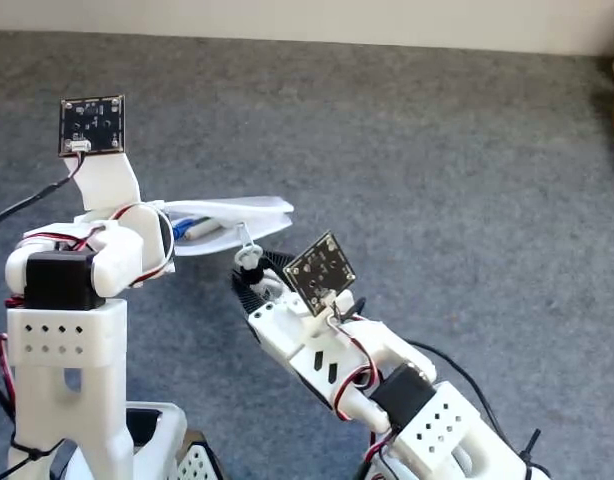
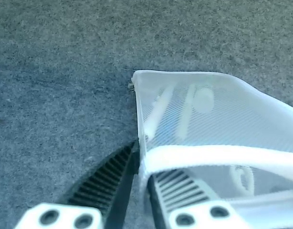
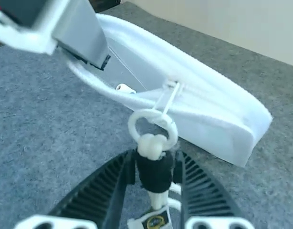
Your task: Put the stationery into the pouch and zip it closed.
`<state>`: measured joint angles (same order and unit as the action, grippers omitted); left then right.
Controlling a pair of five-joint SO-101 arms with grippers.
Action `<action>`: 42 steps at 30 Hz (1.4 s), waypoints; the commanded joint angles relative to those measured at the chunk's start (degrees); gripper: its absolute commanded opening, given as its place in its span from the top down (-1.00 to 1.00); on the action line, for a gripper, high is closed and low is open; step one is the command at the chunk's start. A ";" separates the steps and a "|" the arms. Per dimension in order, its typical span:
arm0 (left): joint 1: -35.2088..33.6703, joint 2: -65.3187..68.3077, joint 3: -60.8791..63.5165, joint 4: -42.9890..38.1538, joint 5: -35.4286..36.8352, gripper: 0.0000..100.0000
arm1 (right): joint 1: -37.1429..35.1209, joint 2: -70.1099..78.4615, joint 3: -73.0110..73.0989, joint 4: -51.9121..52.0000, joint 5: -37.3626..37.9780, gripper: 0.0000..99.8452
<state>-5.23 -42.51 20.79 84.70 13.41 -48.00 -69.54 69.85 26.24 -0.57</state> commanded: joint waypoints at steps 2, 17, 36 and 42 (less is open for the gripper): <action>-0.40 -1.45 -1.01 -1.23 -1.05 0.97 | 0.48 -1.27 -0.75 0.13 -0.62 0.76; -0.40 -1.45 -1.01 -1.14 -1.05 0.97 | 0.66 -1.19 -1.10 -0.13 -0.88 0.74; -0.40 -1.45 -1.01 -0.97 -1.14 0.97 | 0.75 -1.36 -0.57 -3.38 -0.62 0.92; -0.40 -1.45 -1.01 -0.97 -1.14 0.97 | 0.75 -1.45 -0.66 -3.21 -0.53 0.96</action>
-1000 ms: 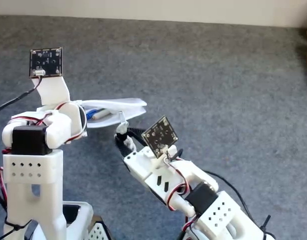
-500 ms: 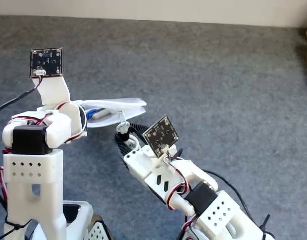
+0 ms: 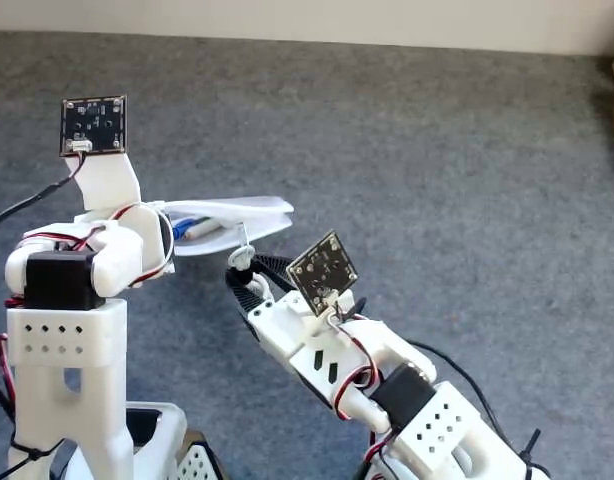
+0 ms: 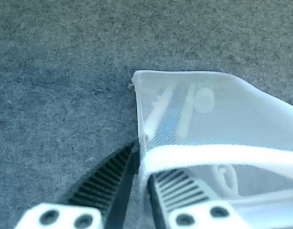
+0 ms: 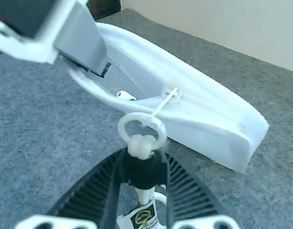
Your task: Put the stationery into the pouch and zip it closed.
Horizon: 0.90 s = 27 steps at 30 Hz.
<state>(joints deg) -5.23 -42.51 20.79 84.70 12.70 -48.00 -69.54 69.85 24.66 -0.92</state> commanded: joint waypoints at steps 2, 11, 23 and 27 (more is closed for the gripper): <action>-0.40 -1.45 -1.01 -0.97 -0.44 0.97 | 0.75 -1.54 -0.66 -1.45 0.88 0.96; -0.13 -1.45 -1.27 -1.23 -4.22 0.97 | 0.31 -5.67 -6.29 17.19 11.69 0.99; 0.13 -1.45 -7.16 -0.88 -9.05 0.65 | 0.31 -16.40 -11.56 44.44 12.04 0.99; 5.23 -1.45 -7.96 -0.88 -12.66 0.60 | 0.31 -22.99 -11.47 49.10 14.86 0.99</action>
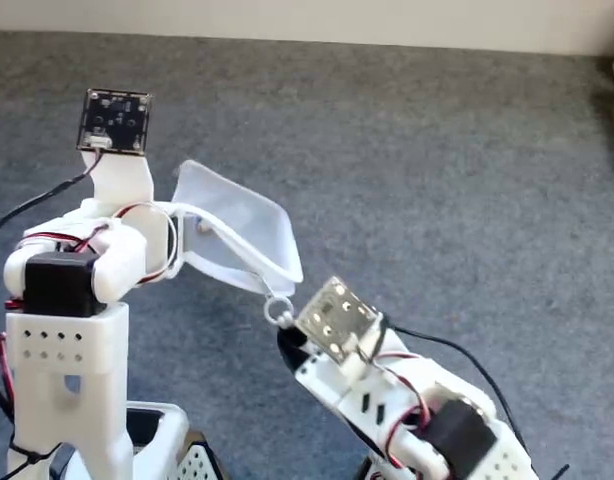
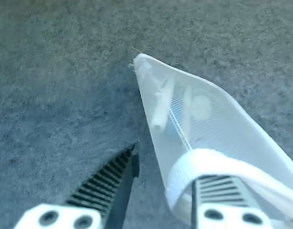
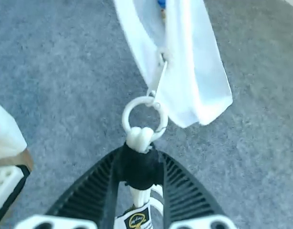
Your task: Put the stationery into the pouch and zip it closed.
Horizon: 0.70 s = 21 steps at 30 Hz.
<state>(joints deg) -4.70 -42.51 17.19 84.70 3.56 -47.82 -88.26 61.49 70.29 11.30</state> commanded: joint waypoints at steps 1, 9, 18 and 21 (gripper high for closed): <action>6.81 -1.45 -4.26 -0.88 -4.75 0.60 | 0.13 -5.67 -3.03 4.18 3.08 0.99; 20.18 -1.45 -4.53 -1.49 -9.14 0.60 | -7.43 -11.65 -0.92 9.10 3.25 0.99; 32.40 -0.92 -4.26 -4.13 -13.45 0.50 | -7.69 -12.09 -0.75 9.10 3.34 0.99; 35.82 -0.92 -4.26 -4.13 -13.45 0.47 | -7.69 -12.09 -0.75 9.10 3.34 0.99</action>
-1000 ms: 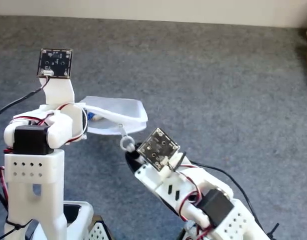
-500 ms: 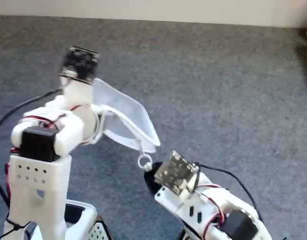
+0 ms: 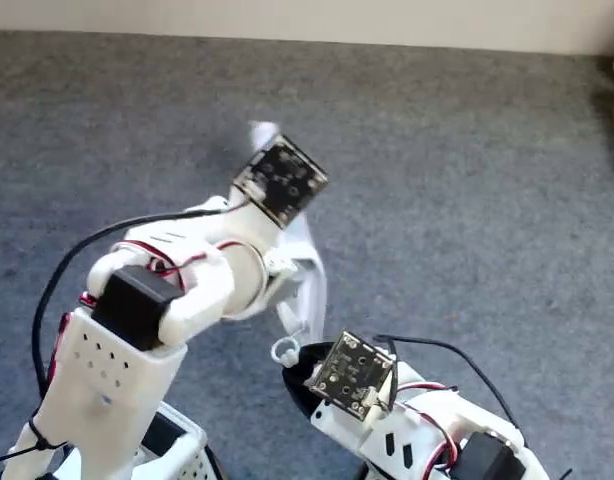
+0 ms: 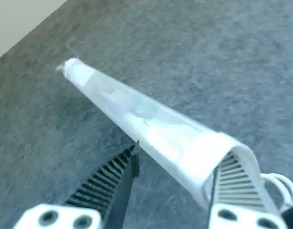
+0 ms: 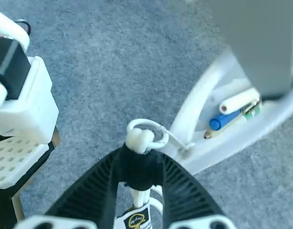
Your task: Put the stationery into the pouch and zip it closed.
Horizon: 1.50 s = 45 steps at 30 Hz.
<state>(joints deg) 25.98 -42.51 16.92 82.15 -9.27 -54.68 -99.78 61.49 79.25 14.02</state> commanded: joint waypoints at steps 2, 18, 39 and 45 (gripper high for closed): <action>7.87 -0.92 -4.00 -1.58 -0.62 0.47 | -0.84 -0.66 -0.75 0.13 0.62 0.99; 11.21 -1.36 -4.53 -1.32 -0.62 0.48 | -0.48 -0.75 -1.36 0.13 0.18 0.99; 2.68 -1.45 -10.33 10.64 -12.66 0.48 | 18.95 -5.41 -6.81 1.36 0.53 0.99; 6.81 -1.45 -9.63 14.51 -16.62 0.48 | 23.96 -5.41 -8.40 0.84 0.44 0.99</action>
<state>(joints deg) 29.14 -42.59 9.19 94.55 -24.04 -33.67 -104.79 57.27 80.75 14.02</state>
